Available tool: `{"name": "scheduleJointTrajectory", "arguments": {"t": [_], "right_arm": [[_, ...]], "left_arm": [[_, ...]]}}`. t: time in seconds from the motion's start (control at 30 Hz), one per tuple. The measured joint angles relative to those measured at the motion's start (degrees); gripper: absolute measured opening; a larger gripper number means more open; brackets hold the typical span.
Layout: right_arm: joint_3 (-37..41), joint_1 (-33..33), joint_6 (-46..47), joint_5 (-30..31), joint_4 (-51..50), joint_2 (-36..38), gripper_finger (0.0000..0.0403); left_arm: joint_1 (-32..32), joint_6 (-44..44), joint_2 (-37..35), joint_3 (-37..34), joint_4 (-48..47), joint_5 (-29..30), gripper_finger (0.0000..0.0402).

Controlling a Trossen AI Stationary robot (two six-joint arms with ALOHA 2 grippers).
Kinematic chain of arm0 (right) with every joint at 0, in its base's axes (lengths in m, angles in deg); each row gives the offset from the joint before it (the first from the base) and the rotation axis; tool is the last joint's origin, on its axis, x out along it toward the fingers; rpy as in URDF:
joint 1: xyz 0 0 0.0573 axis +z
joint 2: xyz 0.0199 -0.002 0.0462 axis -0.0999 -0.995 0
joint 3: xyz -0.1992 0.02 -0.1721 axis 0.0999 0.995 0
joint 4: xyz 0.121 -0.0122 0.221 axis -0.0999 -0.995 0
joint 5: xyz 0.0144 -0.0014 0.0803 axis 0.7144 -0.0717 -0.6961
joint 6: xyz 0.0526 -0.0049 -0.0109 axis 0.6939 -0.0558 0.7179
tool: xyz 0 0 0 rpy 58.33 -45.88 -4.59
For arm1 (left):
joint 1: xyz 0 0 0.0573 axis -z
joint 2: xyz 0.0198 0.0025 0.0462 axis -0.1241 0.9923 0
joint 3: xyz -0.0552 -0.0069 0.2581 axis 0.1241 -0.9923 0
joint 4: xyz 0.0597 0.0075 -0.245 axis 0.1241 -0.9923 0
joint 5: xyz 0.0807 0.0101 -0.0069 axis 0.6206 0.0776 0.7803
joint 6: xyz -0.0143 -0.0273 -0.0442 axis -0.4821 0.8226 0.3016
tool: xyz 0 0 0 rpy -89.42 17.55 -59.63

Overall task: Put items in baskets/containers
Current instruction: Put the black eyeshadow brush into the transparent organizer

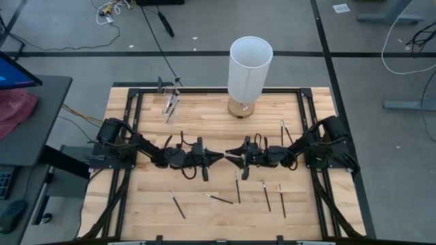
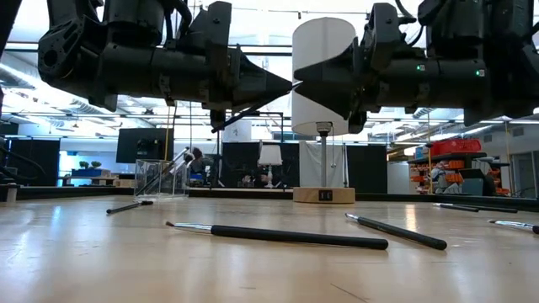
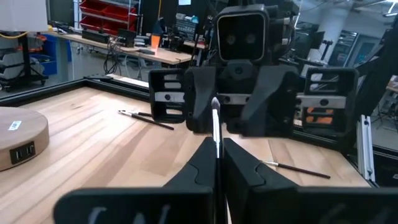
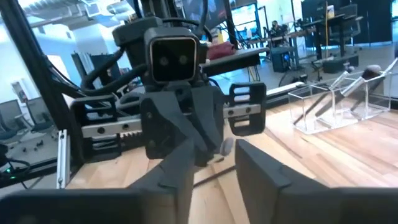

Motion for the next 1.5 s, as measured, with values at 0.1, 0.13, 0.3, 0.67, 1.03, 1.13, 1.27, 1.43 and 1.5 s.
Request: {"name": "scheduleJointTrajectory", "arguments": {"t": [0.1,0.13,0.3,0.67,1.03,1.13,1.27,1.43,1.5], "right_arm": [[0.0,-0.14,-0.09,0.0,0.35,0.0,0.0074],[0.0,-0.13,-0.09,0.0,0.33,0.0,0.0059],[0.0,-0.1,-0.25,-0.22,0.46,0.02,0.0012],[-0.48,-1.61,-0.92,-2.12,-18.99,8.61,0.0003],[-13.81,-3.79,-11.88,-7.49,-57.32,17.01,0.0001],[-14.94,-4.13,-13.65,-7.58,-57.69,16.99,0.0001],[-15.17,-4.86,-13.95,-7.93,-57.72,16.98,0.0],[-15.17,-5.24,-13.97,-9.3,-58.66,17.0,0.0001],[-15.17,-5.22,-13.97,-9.89,-59.09,17.0,0.0002]], "left_arm": [[0.02,-0.02,0.0,0.0,0.0,0.02,0.0011],[0.02,-0.03,0.0,0.0,0.0,0.02,0.0013],[0.04,-0.24,0.0,0.0,-0.09,-0.17,0.0018],[-0.14,0.11,-0.07,0.09,-7.79,0.91,0.0105],[-1.63,-1.84,-0.07,0.08,-10.72,0.66,0.0173],[-1.72,-1.93,-0.07,0.09,-12.81,0.21,0.0155],[-1.58,-1.89,-0.07,0.7,-14.42,-1.05,0.0119],[-1.64,-2.07,-0.04,2.72,-16.96,-1.37,0.0067],[-1.64,-2.08,-0.04,3.39,-18.06,-1.48,0.0051]]}}
